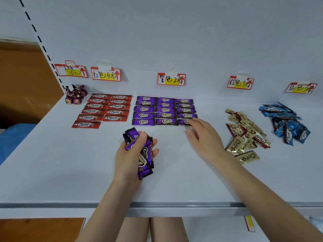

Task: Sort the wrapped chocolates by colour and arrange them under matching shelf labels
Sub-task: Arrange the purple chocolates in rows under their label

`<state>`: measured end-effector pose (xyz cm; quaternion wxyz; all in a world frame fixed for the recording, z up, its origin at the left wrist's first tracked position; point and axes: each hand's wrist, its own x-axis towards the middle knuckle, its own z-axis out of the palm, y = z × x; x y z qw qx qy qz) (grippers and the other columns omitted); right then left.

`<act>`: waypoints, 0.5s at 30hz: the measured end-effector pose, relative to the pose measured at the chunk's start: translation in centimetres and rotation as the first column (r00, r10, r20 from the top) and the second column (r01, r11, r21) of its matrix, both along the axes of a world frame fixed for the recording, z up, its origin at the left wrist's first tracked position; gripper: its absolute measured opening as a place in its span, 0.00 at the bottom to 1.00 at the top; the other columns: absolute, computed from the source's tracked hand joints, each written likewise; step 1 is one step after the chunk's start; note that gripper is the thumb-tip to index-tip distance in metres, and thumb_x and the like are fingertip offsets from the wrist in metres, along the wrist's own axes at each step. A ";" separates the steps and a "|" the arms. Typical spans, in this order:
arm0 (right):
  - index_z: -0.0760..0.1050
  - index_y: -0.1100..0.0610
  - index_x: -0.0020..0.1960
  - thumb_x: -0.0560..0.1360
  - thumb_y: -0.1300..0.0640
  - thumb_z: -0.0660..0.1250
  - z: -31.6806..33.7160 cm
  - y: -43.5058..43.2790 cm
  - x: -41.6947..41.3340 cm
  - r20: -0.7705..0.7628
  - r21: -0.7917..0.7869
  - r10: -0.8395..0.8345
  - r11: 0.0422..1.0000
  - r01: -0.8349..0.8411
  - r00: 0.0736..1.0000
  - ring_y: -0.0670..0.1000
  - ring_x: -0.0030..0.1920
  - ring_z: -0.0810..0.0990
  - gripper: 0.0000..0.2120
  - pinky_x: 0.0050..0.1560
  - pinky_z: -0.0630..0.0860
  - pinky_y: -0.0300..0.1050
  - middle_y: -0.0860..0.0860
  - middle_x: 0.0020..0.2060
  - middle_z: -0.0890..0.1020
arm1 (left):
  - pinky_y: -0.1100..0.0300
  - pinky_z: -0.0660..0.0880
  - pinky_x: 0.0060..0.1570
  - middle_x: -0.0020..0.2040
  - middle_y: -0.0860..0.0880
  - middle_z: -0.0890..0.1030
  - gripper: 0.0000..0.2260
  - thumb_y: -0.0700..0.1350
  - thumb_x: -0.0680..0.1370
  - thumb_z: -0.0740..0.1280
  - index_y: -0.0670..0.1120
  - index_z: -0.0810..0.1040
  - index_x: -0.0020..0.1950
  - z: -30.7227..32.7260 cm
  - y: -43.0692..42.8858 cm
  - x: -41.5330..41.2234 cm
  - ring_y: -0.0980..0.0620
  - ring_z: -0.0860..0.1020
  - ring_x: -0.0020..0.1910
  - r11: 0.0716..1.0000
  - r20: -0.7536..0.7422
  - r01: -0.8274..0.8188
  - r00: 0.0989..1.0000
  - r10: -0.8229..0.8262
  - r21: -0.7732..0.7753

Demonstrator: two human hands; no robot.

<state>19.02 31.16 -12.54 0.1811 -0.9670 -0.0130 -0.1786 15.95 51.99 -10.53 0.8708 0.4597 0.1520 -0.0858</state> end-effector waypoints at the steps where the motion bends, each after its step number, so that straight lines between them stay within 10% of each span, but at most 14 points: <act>1: 0.74 0.59 0.62 0.77 0.58 0.60 0.1 0.0 -0.1 0.015 0.019 -0.005 1.000 0.005 1.000 0.53 0.60 0.72 0.15 0.57 0.64 0.39 0.53 0.61 0.76 | 0.63 0.78 0.32 0.46 0.43 0.84 0.14 0.47 0.74 0.69 0.42 0.76 0.57 0.1 0.0 0.0 0.50 0.84 0.42 1.000 -0.011 -0.004 1.000 0.004 -0.017; 9: 0.76 0.49 0.39 0.74 0.58 0.66 4.4 5.4 -3.3 0.028 0.579 0.165 0.801 -0.150 0.986 0.38 0.39 0.75 0.07 0.40 0.70 0.27 0.42 0.36 0.80 | 0.64 0.78 0.31 0.43 0.47 0.84 0.15 0.52 0.76 0.67 0.45 0.77 0.56 1.3 0.0 0.3 0.53 0.83 0.38 0.969 -0.125 -0.173 0.980 0.152 -0.177; 15: 0.76 0.46 0.39 0.67 0.51 0.73 5.6 11.2 -5.9 -0.073 0.694 0.371 0.685 -0.221 0.926 0.40 0.33 0.74 0.05 0.35 0.71 0.30 0.44 0.32 0.79 | 0.62 0.77 0.28 0.34 0.49 0.82 0.12 0.51 0.79 0.61 0.45 0.78 0.51 2.1 0.8 -0.6 0.54 0.81 0.29 0.941 -0.153 -0.199 0.975 0.161 -0.274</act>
